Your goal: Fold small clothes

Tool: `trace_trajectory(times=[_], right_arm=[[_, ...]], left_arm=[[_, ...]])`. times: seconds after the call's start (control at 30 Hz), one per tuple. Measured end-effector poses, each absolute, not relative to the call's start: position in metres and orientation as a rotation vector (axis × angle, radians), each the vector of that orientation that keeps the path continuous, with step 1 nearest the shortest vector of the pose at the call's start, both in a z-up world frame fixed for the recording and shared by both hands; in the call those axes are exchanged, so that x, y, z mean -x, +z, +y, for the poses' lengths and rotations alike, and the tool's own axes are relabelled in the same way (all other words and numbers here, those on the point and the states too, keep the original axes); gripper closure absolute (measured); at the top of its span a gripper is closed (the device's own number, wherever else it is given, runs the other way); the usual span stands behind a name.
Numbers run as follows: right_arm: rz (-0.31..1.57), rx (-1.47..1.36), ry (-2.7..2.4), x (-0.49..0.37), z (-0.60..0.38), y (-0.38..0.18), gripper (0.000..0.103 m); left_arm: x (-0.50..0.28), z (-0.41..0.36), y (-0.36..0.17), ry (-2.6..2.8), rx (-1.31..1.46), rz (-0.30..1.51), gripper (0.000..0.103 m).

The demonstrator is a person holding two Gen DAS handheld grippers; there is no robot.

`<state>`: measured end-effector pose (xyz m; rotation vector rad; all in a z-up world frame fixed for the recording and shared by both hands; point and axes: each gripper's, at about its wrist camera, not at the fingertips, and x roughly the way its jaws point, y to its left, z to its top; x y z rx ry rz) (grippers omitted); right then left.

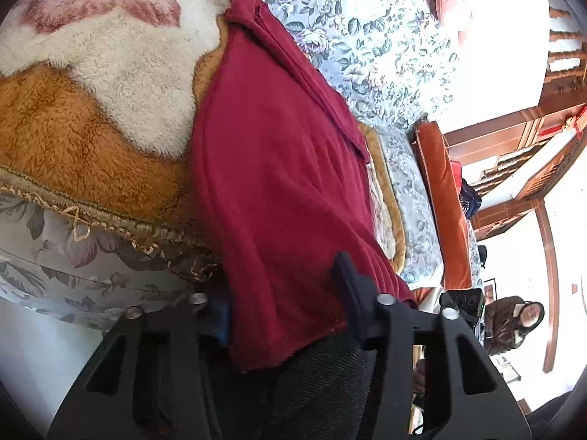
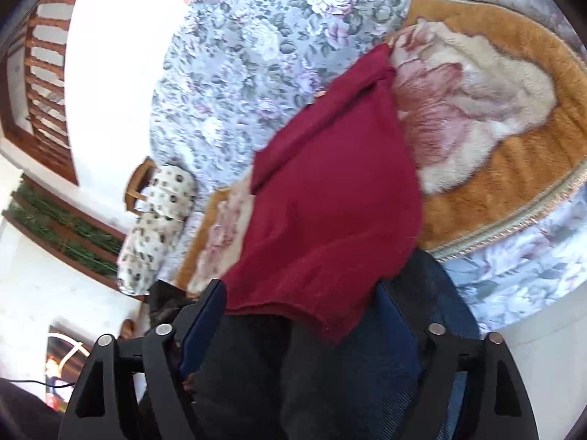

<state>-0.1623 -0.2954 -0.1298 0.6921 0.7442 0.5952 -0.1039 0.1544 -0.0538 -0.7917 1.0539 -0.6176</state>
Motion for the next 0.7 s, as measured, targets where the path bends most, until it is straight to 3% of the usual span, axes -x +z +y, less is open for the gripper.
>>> trace_trajectory(times=[0.1,0.13,0.47,0.53,0.57,0.6,0.67,0.7], right_arm=[[0.759,-0.676,0.617,0.156,-0.292,-0.132,0.052],[0.764,-0.674,0.602,0.154,-0.292,-0.132,0.054],[0.806,-0.962,0.557,0.143,-0.313,-0.15,0.055],[0.82,-0.954,0.544,0.141,-0.312,-0.15,0.061],[0.822,-0.934,0.541,0.141,-0.311,-0.149,0.068],[0.826,-0.906,0.547,0.14,-0.31,-0.148,0.078],[0.827,-0.826,0.559,0.14,-0.304,-0.145,0.091],[0.822,-0.779,0.559,0.141,-0.302,-0.143,0.095]], left_arm=[[0.105,0.152,-0.051,-0.609,0.769,1.039,0.062],[0.105,0.153,-0.051,-0.605,0.761,1.037,0.062],[0.106,0.156,-0.057,-0.551,0.769,1.042,0.061],[0.105,0.156,-0.056,-0.544,0.77,1.034,0.061],[0.106,0.156,-0.055,-0.541,0.774,1.033,0.064],[0.106,0.157,-0.055,-0.541,0.777,1.026,0.078],[0.107,0.157,-0.05,-0.52,0.747,1.02,0.094],[0.108,0.157,-0.047,-0.509,0.725,1.017,0.096]])
